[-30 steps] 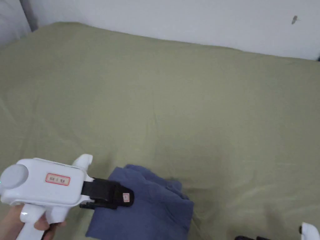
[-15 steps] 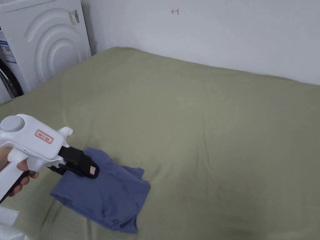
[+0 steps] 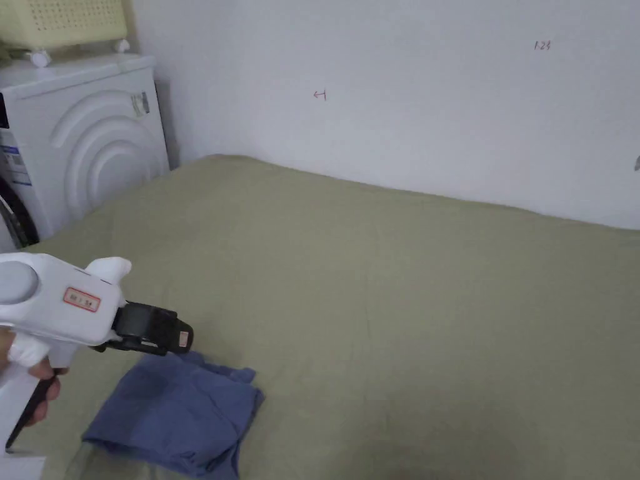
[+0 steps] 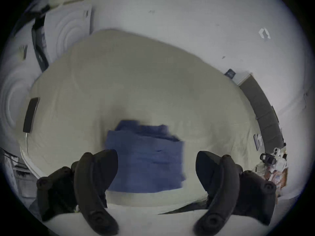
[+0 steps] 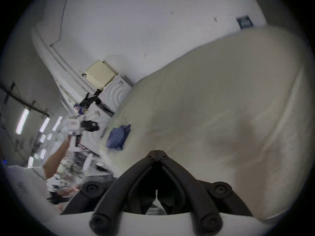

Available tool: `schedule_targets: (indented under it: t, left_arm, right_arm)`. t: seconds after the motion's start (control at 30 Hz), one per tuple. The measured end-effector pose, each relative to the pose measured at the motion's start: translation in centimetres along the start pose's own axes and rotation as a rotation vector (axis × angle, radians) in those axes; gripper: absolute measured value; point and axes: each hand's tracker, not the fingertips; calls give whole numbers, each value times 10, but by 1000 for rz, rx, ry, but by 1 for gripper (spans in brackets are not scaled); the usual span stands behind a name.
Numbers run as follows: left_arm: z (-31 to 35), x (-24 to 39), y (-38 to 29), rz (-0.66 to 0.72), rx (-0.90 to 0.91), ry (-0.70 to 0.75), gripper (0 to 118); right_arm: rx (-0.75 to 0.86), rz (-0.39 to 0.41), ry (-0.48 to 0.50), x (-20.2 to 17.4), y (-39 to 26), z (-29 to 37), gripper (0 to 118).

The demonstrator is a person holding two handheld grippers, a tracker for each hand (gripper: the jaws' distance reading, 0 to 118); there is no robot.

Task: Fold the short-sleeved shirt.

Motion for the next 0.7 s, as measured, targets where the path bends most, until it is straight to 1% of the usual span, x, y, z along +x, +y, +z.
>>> schedule_targets:
  t: [0.03,0.07,0.1,0.13,0.17,0.2,0.23,0.27,0.3,0.37,0.43,0.5,0.57,0.63,0.7]
  left_arm:
    - [0,22,-8,-6,22,4,77]
    - [2,51,-16,-16,24,-7,43]
    - [0,83,-27,-83,84,-98,15]
    - [-3,108,-36,-116,118,-132,4]
    - [-6,137,-47,-108,158,-91,4]
    - [-6,163,-55,-100,190,-113,1]
    - [-7,183,-63,-111,213,-158,1]
    - [-6,209,-74,-101,282,-134,1]
    - [-13,228,-78,-123,339,-74,1]
    - [-10,267,-91,-176,462,27,1]
    - [-8,300,-99,-216,533,51,1]
    - [-3,324,-107,-220,625,104,2]
    - [4,339,-110,-220,668,110,2]
    - [11,346,-109,-223,669,88,2]
    - [20,353,-107,-241,690,97,3]
  right_arm:
    - [44,18,-35,-5,5,6,0]
    - [93,39,-102,-14,11,13,0]
    - [139,81,-182,-23,17,18,0]
    - [164,123,-220,-30,21,22,0]
    - [197,138,-217,-36,25,26,0]
    - [224,144,-228,-43,29,31,0]
    - [254,167,-249,-50,31,36,0]
    - [291,210,-301,-60,32,40,0]
    - [334,250,-365,-71,32,44,0]
    - [395,316,-458,-79,33,49,0]
    - [463,382,-542,-92,30,53,0]
    - [526,448,-617,-102,28,54,0]
    - [556,468,-638,-110,27,57,0]
    - [571,493,-617,-116,28,60,0]
    - [584,513,-627,-121,27,63,0]
